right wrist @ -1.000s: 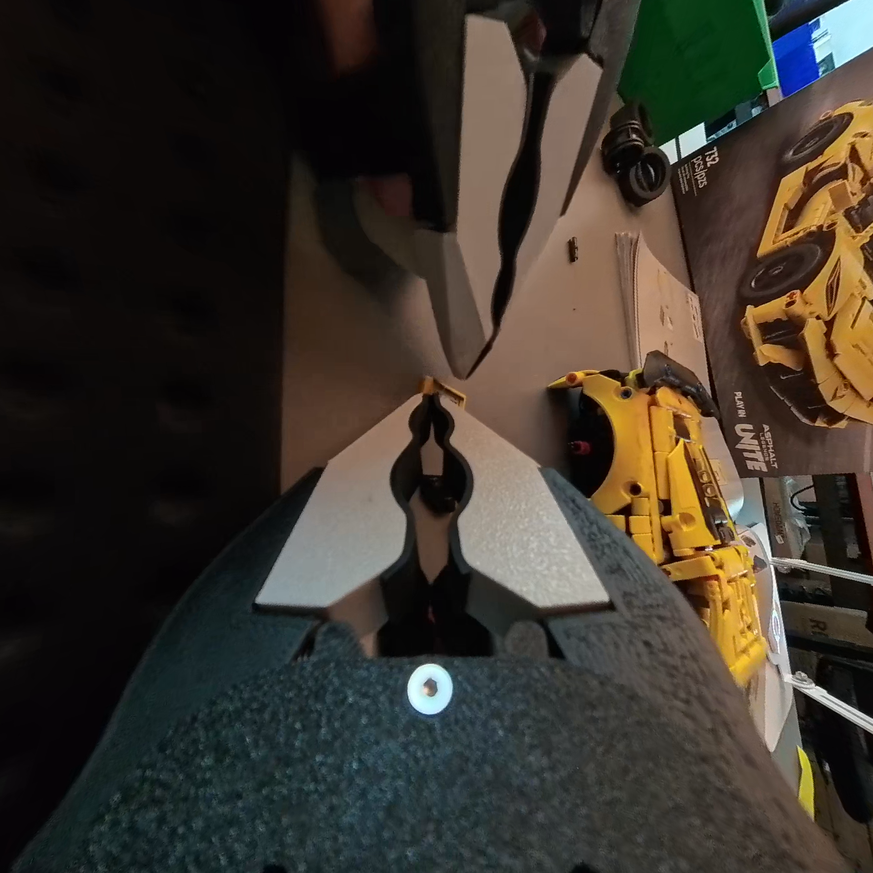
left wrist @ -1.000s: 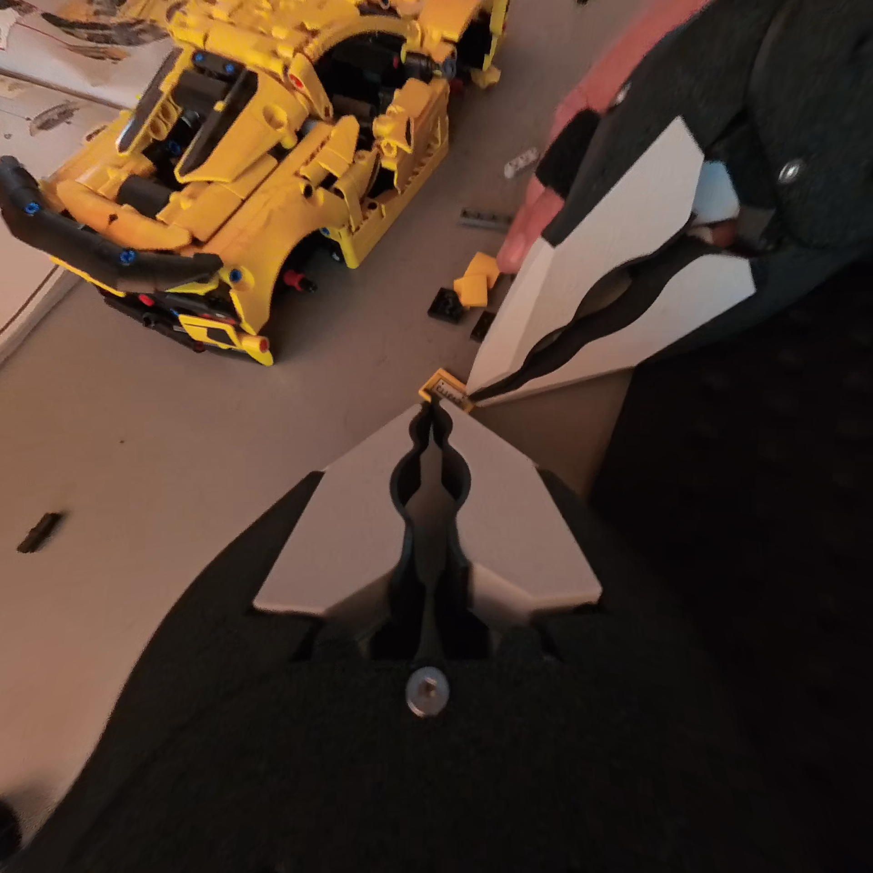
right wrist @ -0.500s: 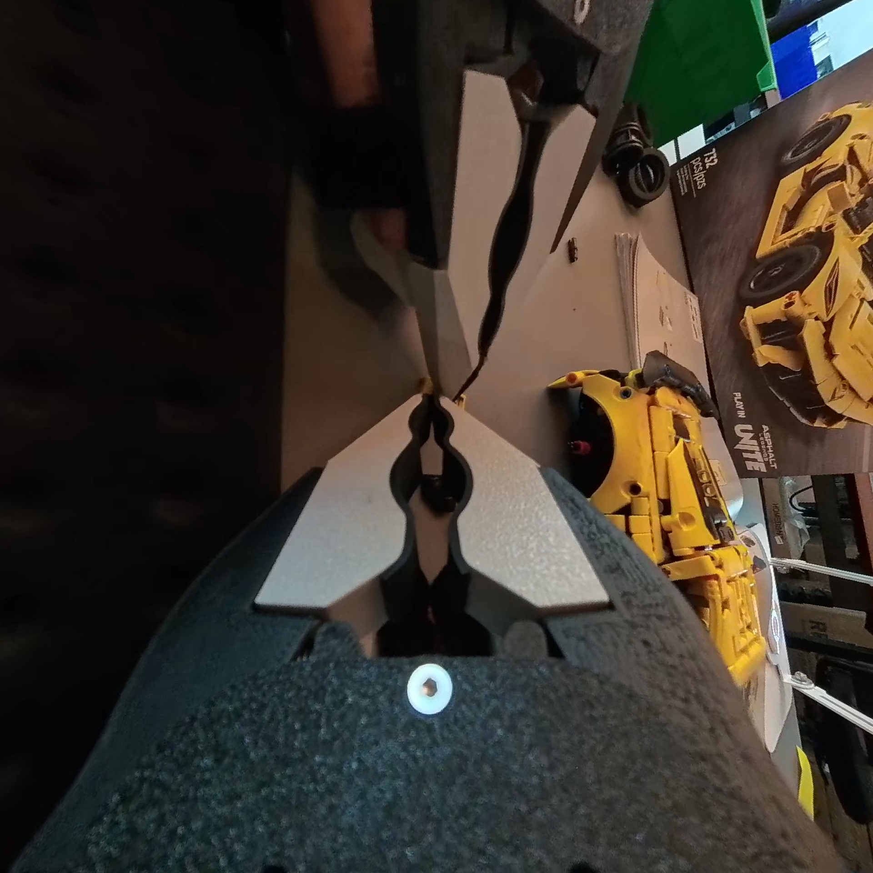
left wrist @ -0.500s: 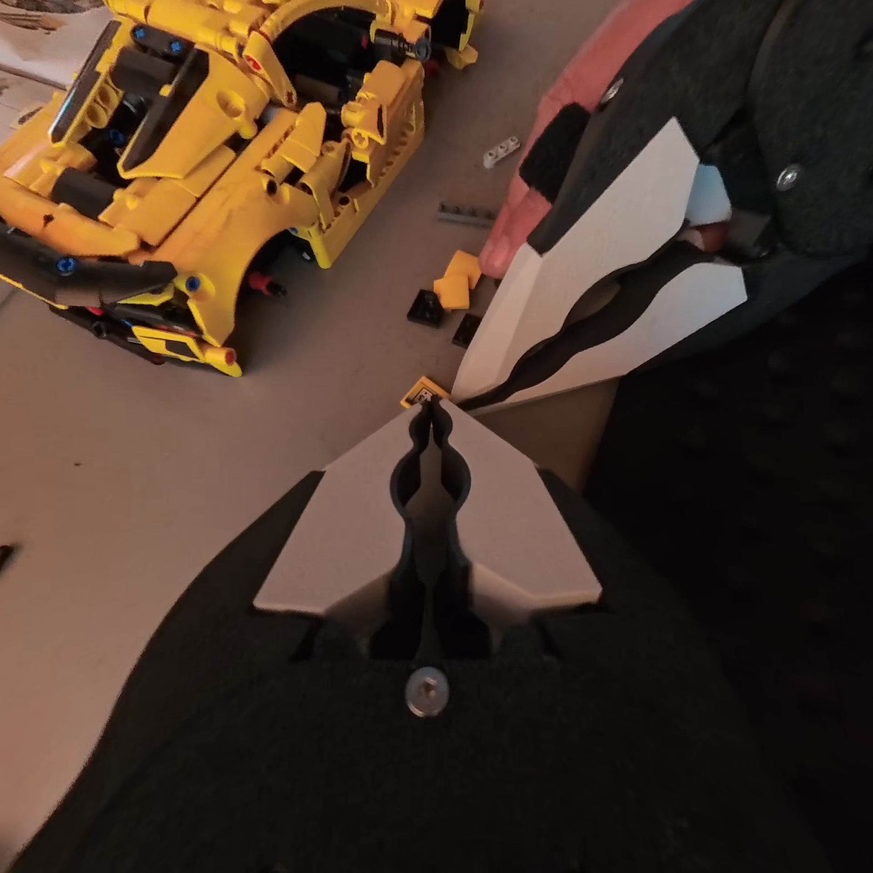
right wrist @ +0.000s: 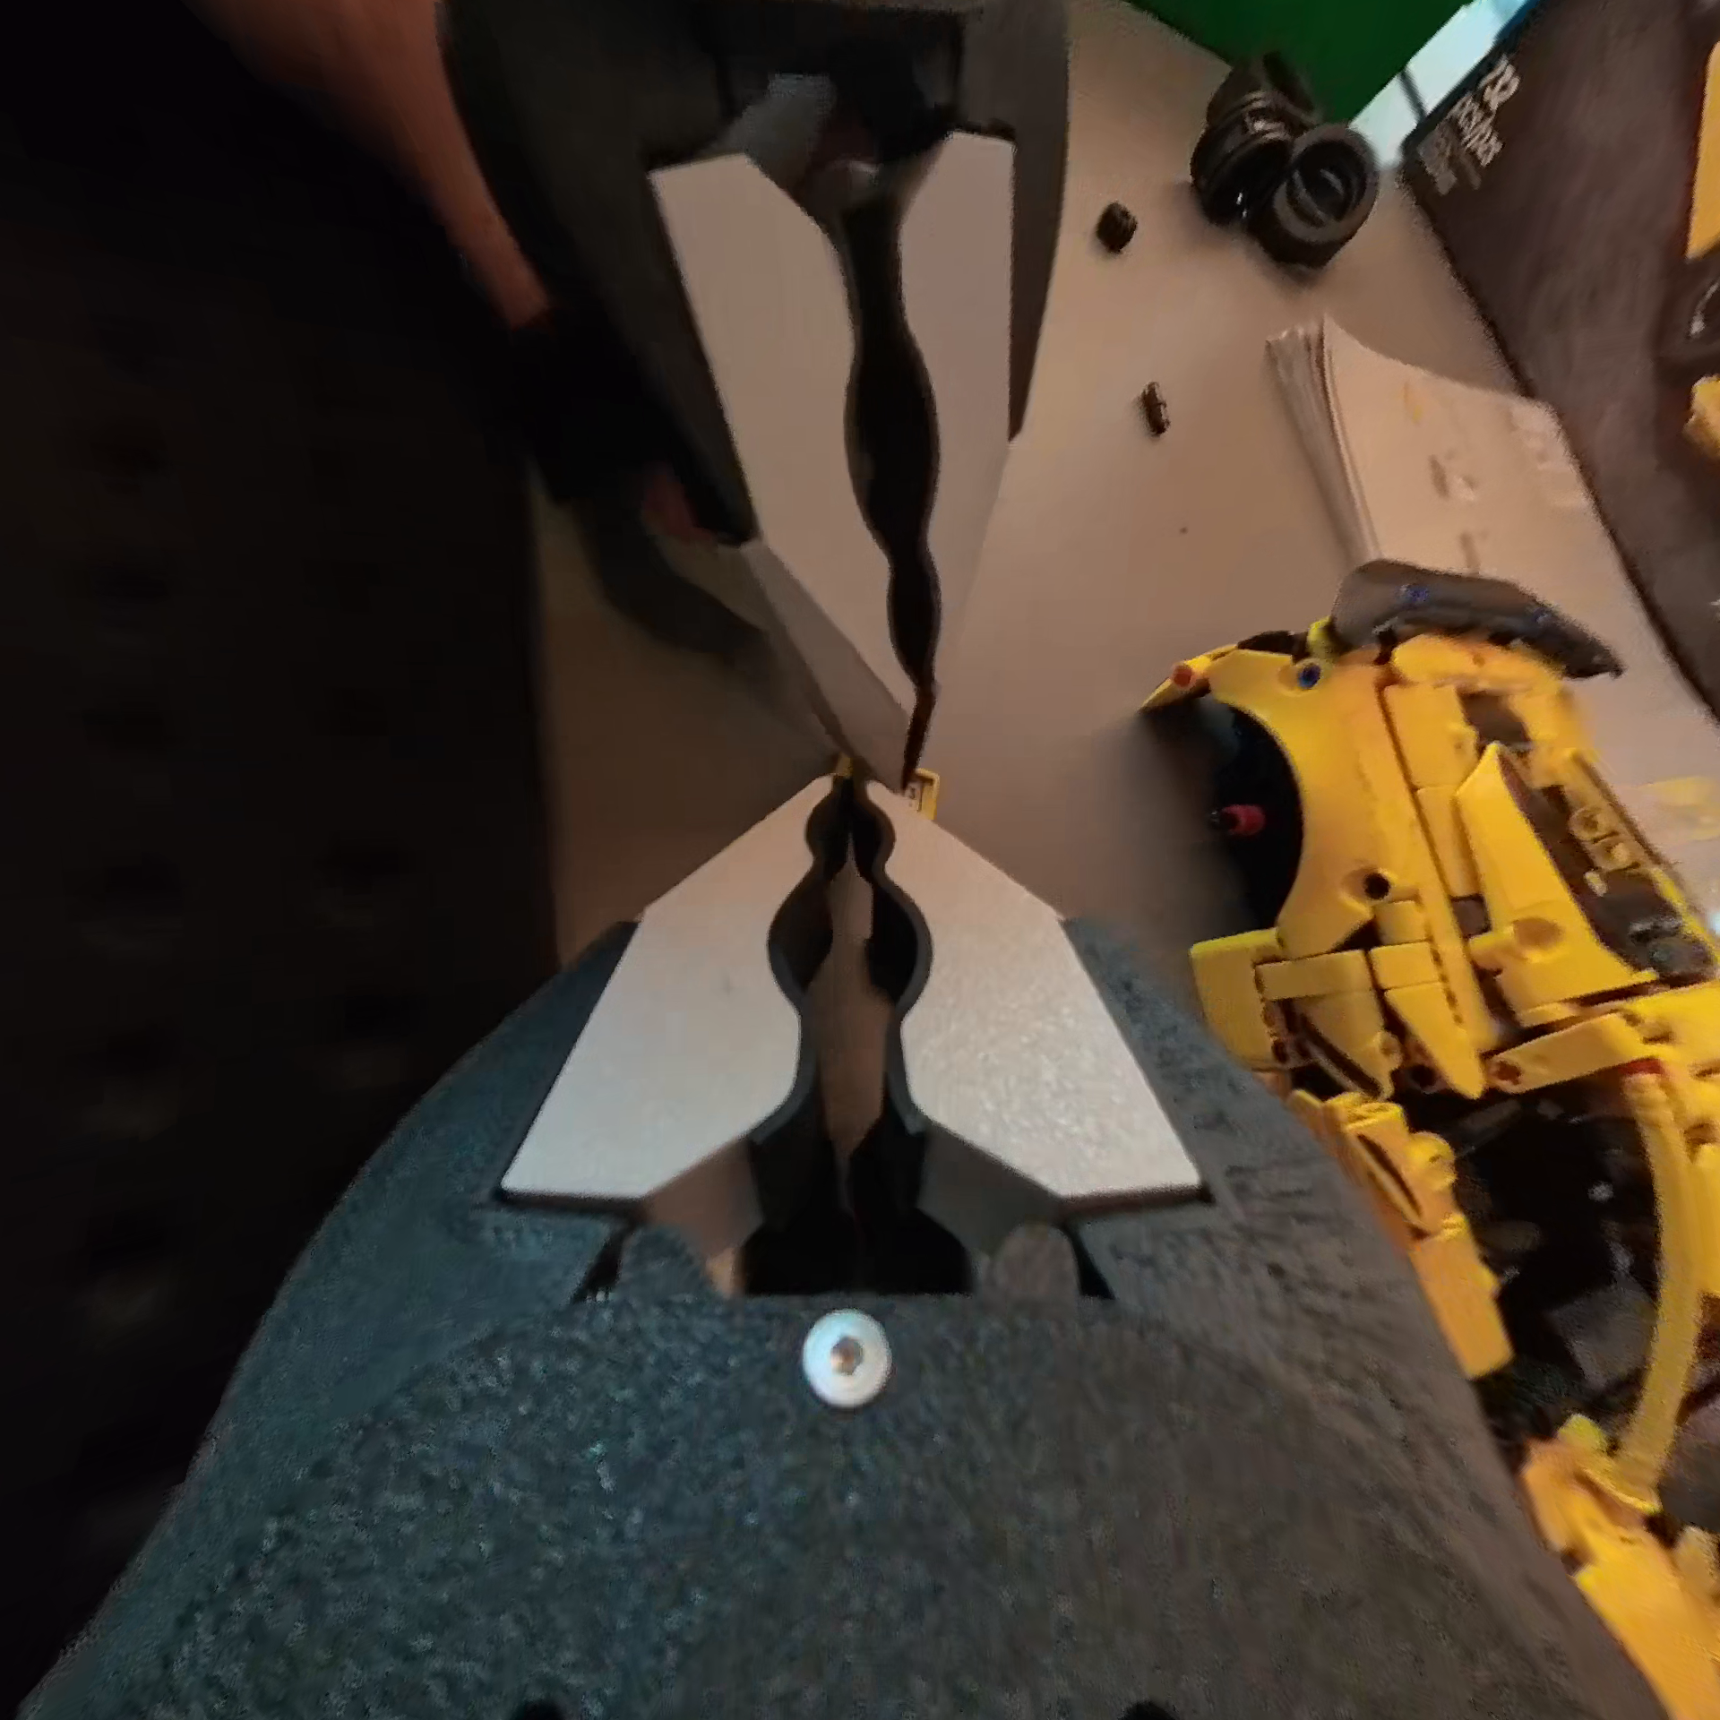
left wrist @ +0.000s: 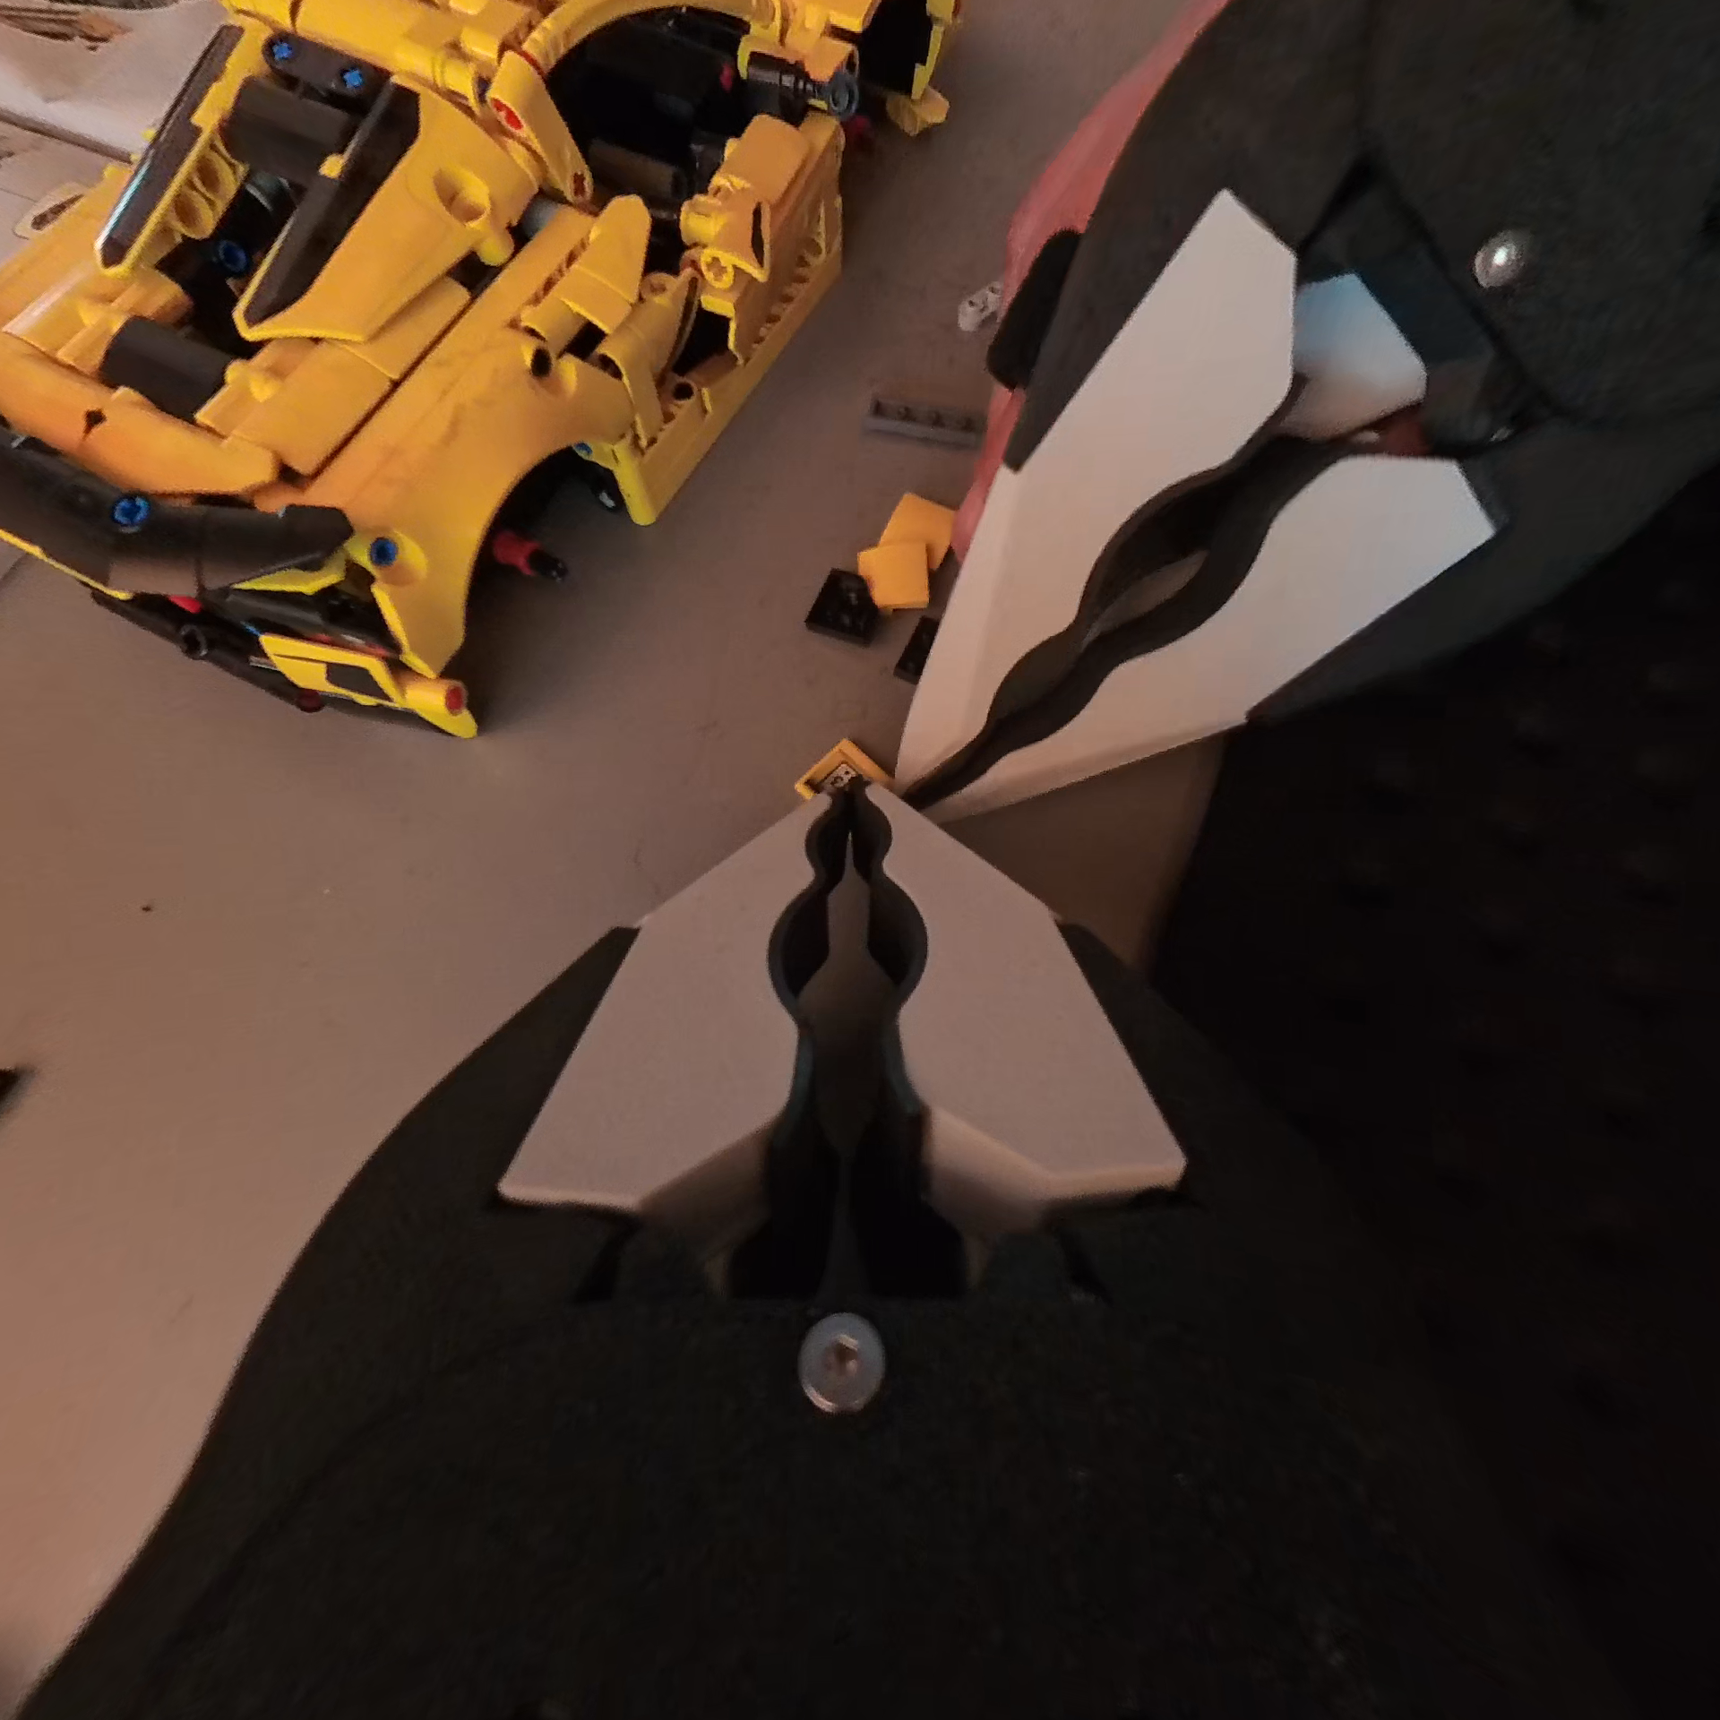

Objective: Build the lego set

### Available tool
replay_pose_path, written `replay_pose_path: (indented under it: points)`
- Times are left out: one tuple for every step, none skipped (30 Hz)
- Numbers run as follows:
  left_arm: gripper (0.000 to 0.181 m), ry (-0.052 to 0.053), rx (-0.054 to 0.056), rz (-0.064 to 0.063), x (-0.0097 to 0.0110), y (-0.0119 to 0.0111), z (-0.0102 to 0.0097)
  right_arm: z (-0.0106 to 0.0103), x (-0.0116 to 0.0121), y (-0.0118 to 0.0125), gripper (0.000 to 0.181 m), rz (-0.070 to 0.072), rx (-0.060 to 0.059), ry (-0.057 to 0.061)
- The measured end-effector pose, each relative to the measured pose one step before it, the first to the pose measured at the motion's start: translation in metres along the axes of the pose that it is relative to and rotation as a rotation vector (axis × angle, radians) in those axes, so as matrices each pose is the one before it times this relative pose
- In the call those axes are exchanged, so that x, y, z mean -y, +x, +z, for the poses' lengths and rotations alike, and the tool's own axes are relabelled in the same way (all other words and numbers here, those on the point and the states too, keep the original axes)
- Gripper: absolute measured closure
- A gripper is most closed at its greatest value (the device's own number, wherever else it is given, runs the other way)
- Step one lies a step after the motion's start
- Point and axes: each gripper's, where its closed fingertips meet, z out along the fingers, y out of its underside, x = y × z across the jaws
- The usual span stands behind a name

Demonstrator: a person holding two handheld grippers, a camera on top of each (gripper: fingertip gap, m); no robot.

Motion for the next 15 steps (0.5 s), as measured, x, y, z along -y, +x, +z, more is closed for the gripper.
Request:
replay_pose_path:
  points:
    - [0.181, 0.0, -0.0034, -0.001, 0.00004, 0.00042, 0.00005, 0.00005, -0.00001, -0.00045, 0.181, 0.0321, 0.0155, -0.0044]
    - [0.181, -0.0001, -0.004, -0.0025, -0.00001, 0.00023, -0.00003, 0.00003, -0.00004, -0.00069, 0.181, 0.0272, 0.0155, -0.0031]
    - [0.181, 0.0, -0.0017, -0.0035, 0.0, -0.00002, -0.00002, 0.00002, -0.00009, -0.00007, 0.18, 0.0187, 0.0107, -0.0012]
    - [0.181, -0.0001, -0.0003, -0.0017, -0.00011, -0.00003, 0.00002, -0.00014, 0.00006, -0.00006, 0.18, 0.0143, 0.0083, 0.0004]
    - [0.181, -0.0001, 0.0008, 0.0007, 0.00002, 0.00003, 0.00003, 0.00008, -0.00016, -0.00027, 0.18, 0.0121, 0.0092, -0.0013]
    - [0.181, -0.0001, 0.0005, 0.001, 0.00002, 0.00006, 0.00003, 0.00008, -0.00045, -0.0004, 0.18, 0.0211, 0.0085, -0.0039]
    - [0.181, -0.0001, -0.0012, 0.0013, 0.00002, 0.00027, 0.00003, -0.00032, -0.00076, -0.00052, 0.179, 0.0536, 0.0098, -0.0085]
    - [0.181, -0.0001, -0.0025, 0.0028, -0.00002, 0.00056, 0.0, -0.00047, -0.00082, -0.00119, 0.178, 0.0578, 0.0268, -0.0155]
    - [0.181, -0.0001, -0.001, 0.0026, 0.00005, 0.00043, 0.00009, -0.00074, -0.00042, -0.00069, 0.178, 0.0474, 0.0329, -0.0146]
    - [0.181, 0.0, 0.0024, 0.0004, 0.00001, -0.00027, 0.00002, -0.00016, 0.00039, -0.00158, 0.175, 0.025, 0.0294, 0.0032]
    - [0.181, 0.0, 0.0022, -0.0007, -0.00001, -0.00035, -0.00002, -0.00014, 0.00067, -0.00553, 0.166, 0.0047, 0.0406, 0.0054]
    - [0.181, 0.0, 0.0011, -0.0004, 0.0, -0.00012, 0.0, 0.00006, -0.00003, -0.00114, 0.165, -0.005, 0.0022, -0.0028]
    - [0.181, 0.0, 0.0009, -0.0004, -0.00002, -0.00019, -0.00002, 0.0003, -0.00014, 0.00014, 0.165, -0.0184, -0.011, -0.0025]
    - [0.181, 0.0, 0.0, -0.0013, 0.00004, -0.00013, 0.00004, 0.00016, -0.00015, -0.00104, 0.162, -0.015, -0.0017, -0.0031]
    - [0.181, 0.0001, -0.0001, -0.002, -0.00004, -0.00023, -0.00007, -0.00005, 0.00008, -0.00288, 0.159, -0.0022, 0.0161, -0.0007]
